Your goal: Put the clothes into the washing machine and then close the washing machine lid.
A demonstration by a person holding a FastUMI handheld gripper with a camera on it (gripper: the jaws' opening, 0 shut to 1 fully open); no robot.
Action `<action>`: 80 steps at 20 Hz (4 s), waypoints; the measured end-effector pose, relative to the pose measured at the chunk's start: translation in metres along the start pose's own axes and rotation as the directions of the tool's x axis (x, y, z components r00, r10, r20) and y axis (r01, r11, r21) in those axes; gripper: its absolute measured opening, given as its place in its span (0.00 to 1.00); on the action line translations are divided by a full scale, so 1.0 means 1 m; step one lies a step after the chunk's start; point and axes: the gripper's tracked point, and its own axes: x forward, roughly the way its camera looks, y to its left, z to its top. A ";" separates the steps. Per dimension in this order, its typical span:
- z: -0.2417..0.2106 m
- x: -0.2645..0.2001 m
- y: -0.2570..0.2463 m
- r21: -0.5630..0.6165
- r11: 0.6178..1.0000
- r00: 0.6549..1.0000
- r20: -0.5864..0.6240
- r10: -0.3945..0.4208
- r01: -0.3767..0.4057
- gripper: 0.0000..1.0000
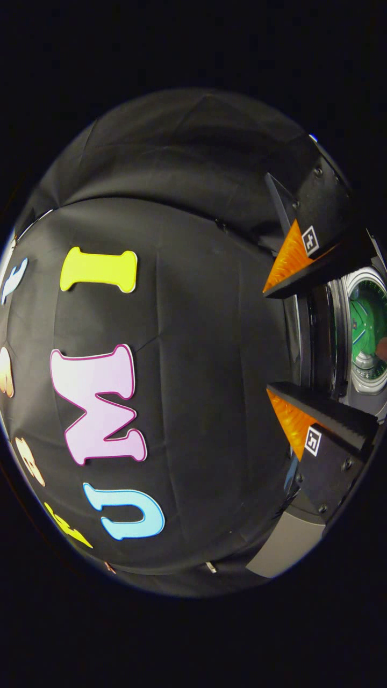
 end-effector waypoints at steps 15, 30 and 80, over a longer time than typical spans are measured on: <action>-0.014 -0.041 0.000 -0.013 1.000 1.000 0.029 -0.003 0.003 0.99; -0.037 -0.072 -0.006 -0.008 1.000 0.999 0.051 -0.009 0.009 0.99; -0.183 -0.132 0.009 -0.008 1.000 0.981 -0.196 0.009 -0.010 0.99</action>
